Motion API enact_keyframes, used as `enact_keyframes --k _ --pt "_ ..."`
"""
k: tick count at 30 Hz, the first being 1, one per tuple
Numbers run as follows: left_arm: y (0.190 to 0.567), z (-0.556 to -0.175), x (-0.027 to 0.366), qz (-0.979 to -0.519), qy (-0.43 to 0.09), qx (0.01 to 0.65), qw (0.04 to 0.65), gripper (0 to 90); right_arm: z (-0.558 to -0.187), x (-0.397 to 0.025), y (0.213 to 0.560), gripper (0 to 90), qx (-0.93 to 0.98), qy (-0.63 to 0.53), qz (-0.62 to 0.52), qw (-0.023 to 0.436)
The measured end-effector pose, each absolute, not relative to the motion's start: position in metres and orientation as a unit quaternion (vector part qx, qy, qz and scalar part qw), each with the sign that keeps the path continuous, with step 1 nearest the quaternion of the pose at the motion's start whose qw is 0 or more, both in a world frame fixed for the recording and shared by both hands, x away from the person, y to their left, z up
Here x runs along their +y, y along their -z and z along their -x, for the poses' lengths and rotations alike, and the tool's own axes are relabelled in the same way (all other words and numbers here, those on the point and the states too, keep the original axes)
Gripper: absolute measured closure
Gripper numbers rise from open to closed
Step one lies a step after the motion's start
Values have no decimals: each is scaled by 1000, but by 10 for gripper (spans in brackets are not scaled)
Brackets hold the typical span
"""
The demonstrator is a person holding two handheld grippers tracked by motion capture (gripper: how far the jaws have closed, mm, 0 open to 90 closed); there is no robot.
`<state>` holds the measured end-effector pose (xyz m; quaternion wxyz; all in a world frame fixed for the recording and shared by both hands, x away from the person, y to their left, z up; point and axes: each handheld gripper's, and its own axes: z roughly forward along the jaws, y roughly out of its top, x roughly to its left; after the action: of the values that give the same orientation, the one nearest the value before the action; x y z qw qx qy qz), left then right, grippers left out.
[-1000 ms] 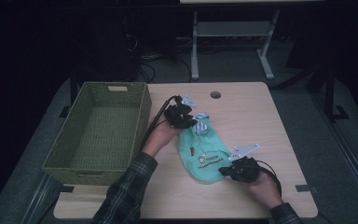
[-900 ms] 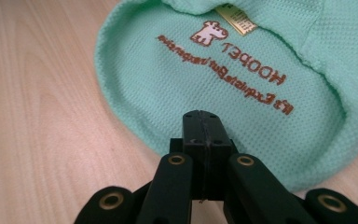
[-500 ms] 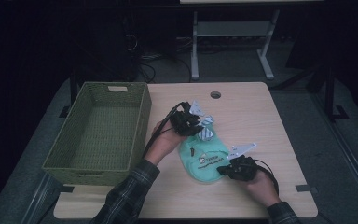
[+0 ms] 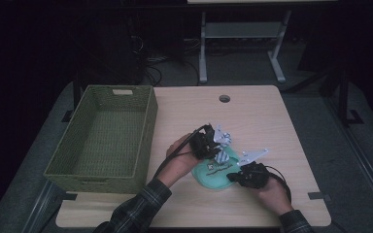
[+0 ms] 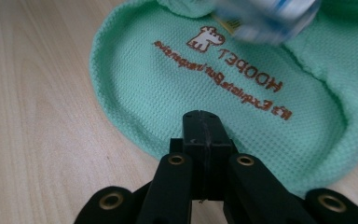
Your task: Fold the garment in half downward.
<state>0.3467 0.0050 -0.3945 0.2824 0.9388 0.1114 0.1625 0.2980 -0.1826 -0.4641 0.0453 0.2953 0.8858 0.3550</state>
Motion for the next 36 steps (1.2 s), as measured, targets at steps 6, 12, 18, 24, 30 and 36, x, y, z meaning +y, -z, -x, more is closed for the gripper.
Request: enact_keyframes --k 6,12,18,24,30,36 --pt "406 -344 1 -944 -140 109 278 722 -297 -190 460 898 883 -358 -300 52" --pt "409 -347 4 -943 -106 120 293 636 -297 -202 456 898 875 -365 -313 60" --pt "394 -351 15 -929 -98 132 331 543 -297 -206 455 897 875 -365 -313 65" --pt "381 -366 24 -920 -111 155 342 542 -296 -205 456 898 872 -366 -319 62" --pt "397 -384 18 -927 -92 174 318 536 -296 -204 458 898 875 -361 -317 56" --pt "410 -390 15 -933 -79 173 305 717 -297 -203 460 897 878 -355 -316 54"
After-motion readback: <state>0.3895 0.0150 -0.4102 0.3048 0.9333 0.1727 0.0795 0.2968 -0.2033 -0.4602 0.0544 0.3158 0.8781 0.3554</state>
